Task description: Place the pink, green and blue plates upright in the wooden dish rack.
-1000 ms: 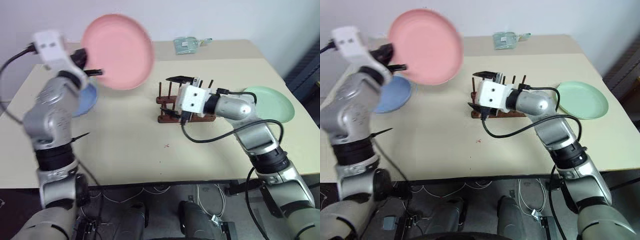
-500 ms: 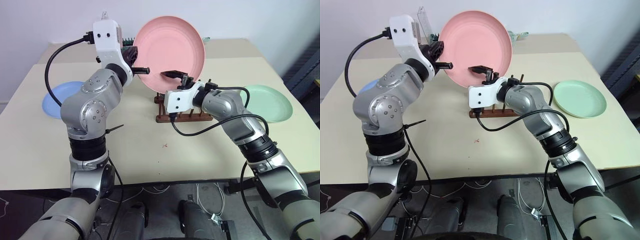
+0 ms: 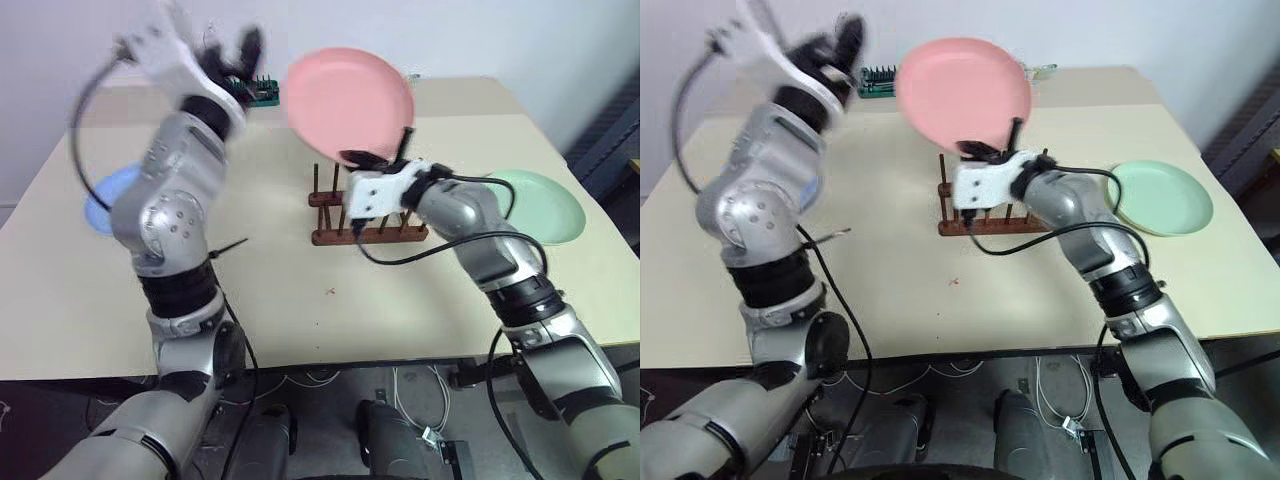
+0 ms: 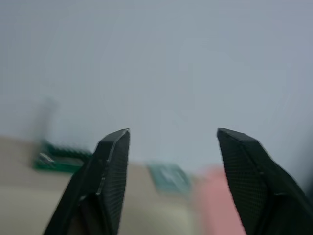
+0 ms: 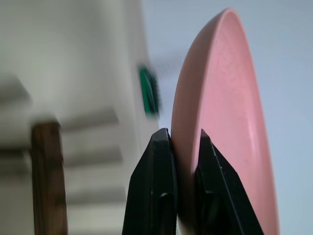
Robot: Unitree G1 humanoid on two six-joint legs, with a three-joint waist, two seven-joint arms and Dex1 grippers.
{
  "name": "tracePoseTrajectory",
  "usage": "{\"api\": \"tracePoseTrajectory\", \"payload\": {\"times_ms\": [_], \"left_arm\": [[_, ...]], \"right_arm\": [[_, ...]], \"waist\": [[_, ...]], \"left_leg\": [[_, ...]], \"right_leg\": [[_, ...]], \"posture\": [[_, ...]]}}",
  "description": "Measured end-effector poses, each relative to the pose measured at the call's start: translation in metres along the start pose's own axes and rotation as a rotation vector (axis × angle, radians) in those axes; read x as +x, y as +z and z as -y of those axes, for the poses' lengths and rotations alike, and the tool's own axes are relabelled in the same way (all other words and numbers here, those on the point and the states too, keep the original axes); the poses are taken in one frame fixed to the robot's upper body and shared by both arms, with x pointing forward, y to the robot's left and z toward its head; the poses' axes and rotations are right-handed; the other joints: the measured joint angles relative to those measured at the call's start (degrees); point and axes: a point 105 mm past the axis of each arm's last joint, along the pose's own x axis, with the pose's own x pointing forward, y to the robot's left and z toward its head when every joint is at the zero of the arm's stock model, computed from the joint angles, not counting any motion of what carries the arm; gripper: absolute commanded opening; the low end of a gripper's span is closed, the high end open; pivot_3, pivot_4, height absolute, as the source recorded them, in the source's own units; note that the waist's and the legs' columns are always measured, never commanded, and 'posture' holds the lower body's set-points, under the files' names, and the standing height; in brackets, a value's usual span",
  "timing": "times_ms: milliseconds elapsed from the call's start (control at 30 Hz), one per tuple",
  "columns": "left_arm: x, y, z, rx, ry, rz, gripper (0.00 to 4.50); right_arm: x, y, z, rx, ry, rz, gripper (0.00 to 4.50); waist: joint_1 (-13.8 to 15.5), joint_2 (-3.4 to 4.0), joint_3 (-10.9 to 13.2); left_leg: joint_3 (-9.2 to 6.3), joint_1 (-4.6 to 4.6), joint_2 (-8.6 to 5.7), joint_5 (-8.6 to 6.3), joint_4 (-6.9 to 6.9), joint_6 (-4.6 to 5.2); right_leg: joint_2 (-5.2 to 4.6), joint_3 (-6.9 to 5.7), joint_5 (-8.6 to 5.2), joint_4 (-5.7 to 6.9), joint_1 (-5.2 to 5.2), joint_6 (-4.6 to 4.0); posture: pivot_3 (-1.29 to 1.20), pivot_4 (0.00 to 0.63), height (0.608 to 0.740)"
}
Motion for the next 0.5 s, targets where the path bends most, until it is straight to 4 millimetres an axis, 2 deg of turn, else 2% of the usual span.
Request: {"api": "tracePoseTrajectory", "payload": {"times_ms": [33,100,167,233,300,367,500], "left_arm": [[-0.001,0.0,-0.009,0.067,0.007,-0.003,2.88],[-0.007,-0.021,-0.028,0.239,-0.016,-0.093,2.88],[-0.019,-0.058,-0.033,0.351,-0.119,-0.231,2.88],[-0.044,-0.101,-0.03,0.391,-0.286,-0.392,2.88],[-0.078,-0.136,-0.019,0.35,-0.481,-0.533,2.88],[-0.103,-0.148,-0.004,0.267,-0.636,-0.591,2.88],[-0.128,-0.132,0.033,0.125,-0.889,-0.558,2.88]], "right_arm": [[-0.006,-0.006,0.009,0.116,-0.036,-0.018,0.07],[-0.019,-0.006,0.031,0.487,-0.119,0.025,0.07],[-0.034,0.001,0.046,0.716,-0.111,0.108,0.07],[-0.049,0.008,0.056,0.885,-0.076,0.181,0.07],[-0.062,0.009,0.058,1.028,-0.041,0.208,0.07],[-0.068,0.007,0.054,1.154,-0.016,0.214,0.07],[-0.07,0.001,0.047,1.347,-0.021,0.179,0.07]], "waist": [[-0.02,0.01,0.0],[-0.27,0.1,-0.01],[-0.15,0.11,0.0],[0.08,0.13,0.0],[0.12,0.12,0.01],[0.09,0.16,0.03],[-0.07,0.31,0.06]], "left_leg": [[0.01,0.03,0.02,0.0,-0.02,0.01],[0.01,0.06,0.1,-0.01,-0.04,0.02],[0.0,0.05,0.11,-0.19,-0.01,0.35],[0.0,0.02,0.12,-0.24,0.02,0.42],[0.0,0.0,0.17,-0.25,0.01,0.44],[0.02,0.0,0.26,-0.26,0.01,0.45],[0.11,0.04,0.39,-0.26,0.02,0.45]], "right_leg": [[0.02,0.01,0.0,0.0,0.0,0.0],[0.1,0.05,0.02,0.06,0.01,-0.03],[0.11,0.04,0.03,0.06,0.01,-0.06],[0.11,0.04,0.03,0.02,0.03,-0.07],[0.11,0.03,0.04,-0.02,0.03,-0.09],[0.12,0.03,0.05,-0.02,0.01,-0.13],[0.2,0.04,0.08,0.0,-0.01,-0.19]], "posture": [[0.0,0.15,0.74],[0.0,0.15,0.74],[0.0,0.15,0.74],[0.0,0.15,0.74],[0.0,0.15,0.74],[0.0,0.15,0.74],[0.0,0.15,0.74]]}}
